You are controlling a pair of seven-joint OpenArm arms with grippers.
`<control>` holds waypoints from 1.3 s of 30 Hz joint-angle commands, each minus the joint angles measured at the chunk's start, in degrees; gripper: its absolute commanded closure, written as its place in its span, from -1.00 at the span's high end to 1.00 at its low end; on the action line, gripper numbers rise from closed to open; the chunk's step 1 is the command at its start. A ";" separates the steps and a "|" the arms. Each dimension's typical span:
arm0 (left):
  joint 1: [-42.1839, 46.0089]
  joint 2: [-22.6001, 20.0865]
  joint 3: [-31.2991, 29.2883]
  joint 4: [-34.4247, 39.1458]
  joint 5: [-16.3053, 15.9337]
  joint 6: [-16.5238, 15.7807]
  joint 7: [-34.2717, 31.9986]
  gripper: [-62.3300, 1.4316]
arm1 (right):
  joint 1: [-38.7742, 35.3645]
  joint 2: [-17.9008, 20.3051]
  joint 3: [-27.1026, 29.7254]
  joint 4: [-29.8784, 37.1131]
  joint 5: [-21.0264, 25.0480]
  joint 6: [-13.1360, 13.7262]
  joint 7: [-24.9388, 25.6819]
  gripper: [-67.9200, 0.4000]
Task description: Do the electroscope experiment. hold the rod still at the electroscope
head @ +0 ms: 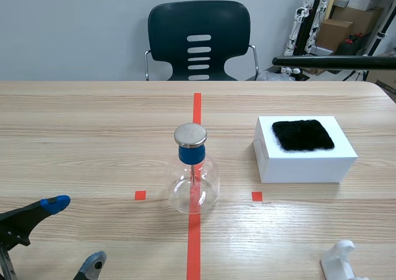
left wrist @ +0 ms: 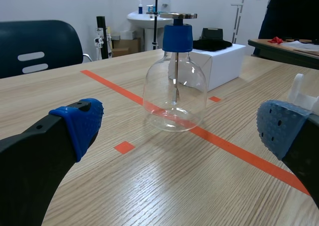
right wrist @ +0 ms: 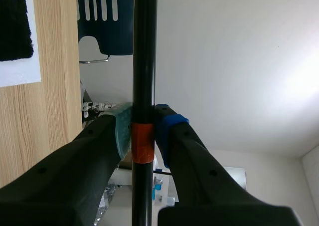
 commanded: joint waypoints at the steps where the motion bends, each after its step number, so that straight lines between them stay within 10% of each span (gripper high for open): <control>1: -0.31 0.11 0.04 0.57 -0.37 -0.07 -1.03 1.00 | 0.68 0.92 0.26 0.92 1.05 -0.61 -0.20 -0.95; 23: -0.31 0.11 0.04 0.57 -0.37 -0.07 -1.03 1.00 | 0.68 1.36 0.24 0.92 0.83 -0.63 -0.61 -0.95; 39: -0.31 0.11 0.04 0.57 -0.37 -0.07 -1.03 1.00 | 8.07 16.50 -14.71 1.90 -0.63 -1.09 -18.71 -0.95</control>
